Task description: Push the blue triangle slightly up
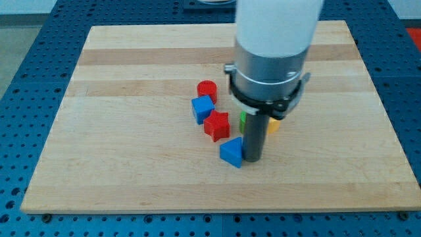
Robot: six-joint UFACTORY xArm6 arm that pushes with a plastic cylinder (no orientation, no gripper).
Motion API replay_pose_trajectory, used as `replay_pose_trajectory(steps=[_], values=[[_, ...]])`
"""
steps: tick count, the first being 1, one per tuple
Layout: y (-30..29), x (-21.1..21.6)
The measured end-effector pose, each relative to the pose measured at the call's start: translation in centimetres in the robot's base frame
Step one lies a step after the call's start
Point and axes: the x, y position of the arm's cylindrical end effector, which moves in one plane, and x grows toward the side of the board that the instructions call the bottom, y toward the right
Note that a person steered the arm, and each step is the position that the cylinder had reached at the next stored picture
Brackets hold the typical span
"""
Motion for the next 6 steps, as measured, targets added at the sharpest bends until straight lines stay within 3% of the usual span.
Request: replay_pose_trajectory(steps=[2,4,5,6], values=[[-3.2,0.1],[-3.6,4.8],[-6.8,4.9],[-8.8,2.3]])
